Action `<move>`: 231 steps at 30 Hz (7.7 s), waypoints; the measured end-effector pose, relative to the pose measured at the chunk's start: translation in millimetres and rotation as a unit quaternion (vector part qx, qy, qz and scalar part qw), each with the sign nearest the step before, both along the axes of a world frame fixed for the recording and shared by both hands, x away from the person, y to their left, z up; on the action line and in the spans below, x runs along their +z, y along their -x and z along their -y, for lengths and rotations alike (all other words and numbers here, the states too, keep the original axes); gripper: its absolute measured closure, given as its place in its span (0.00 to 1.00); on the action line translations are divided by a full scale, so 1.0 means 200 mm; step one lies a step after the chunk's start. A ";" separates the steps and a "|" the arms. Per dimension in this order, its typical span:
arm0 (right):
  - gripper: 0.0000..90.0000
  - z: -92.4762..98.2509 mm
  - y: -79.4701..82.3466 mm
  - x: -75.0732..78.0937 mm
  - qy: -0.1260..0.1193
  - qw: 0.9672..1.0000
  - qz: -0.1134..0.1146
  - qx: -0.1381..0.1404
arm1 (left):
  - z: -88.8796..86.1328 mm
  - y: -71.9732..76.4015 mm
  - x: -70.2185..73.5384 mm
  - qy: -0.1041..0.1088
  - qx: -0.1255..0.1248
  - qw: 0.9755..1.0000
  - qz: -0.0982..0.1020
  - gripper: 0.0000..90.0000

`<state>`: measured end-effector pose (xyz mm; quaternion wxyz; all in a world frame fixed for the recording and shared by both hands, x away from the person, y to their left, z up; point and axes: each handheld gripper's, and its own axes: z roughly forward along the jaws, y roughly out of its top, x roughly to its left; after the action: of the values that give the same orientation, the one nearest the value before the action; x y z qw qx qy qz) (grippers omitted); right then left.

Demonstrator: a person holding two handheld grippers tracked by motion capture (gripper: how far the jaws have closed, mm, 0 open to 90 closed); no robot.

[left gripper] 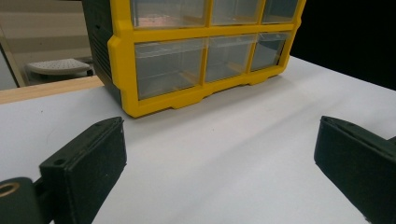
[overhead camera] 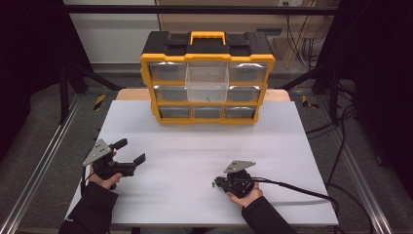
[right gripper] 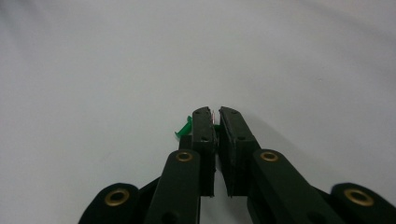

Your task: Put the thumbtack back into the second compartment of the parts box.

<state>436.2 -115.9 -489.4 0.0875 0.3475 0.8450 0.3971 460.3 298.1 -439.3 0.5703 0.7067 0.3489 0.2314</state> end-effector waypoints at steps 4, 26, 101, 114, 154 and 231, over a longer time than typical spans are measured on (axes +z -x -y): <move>0.95 0.01 0.00 0.02 -0.004 1.000 -0.001 0.000 | 0.00 0.00 0.00 0.001 0.000 1.000 0.000 0.02; 0.95 0.18 -0.05 0.43 -0.096 0.992 0.084 -0.017 | 0.01 0.00 -0.01 -0.005 -0.002 1.000 -0.002 0.02; 0.81 -0.04 -0.67 1.26 -0.078 0.972 0.196 -0.104 | 0.00 0.00 0.00 -0.001 -0.001 1.000 -0.001 0.02; 0.16 0.10 -0.46 1.33 -0.133 0.951 0.252 -0.122 | 0.00 0.00 0.00 -0.004 -0.002 1.000 -0.001 0.02; 0.04 0.19 -0.04 0.46 -0.104 0.983 0.126 -0.078 | 0.01 -0.01 -0.01 -0.006 0.000 1.000 -0.002 0.02; 0.95 -0.06 -0.02 0.00 0.004 1.000 0.007 -0.002 | 0.01 0.00 -0.01 -0.003 0.000 1.000 -0.001 0.02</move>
<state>441.1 -103.5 -488.7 0.0953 0.3466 0.8450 0.3959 461.2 296.5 -441.2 0.5679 0.7085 0.3490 0.2317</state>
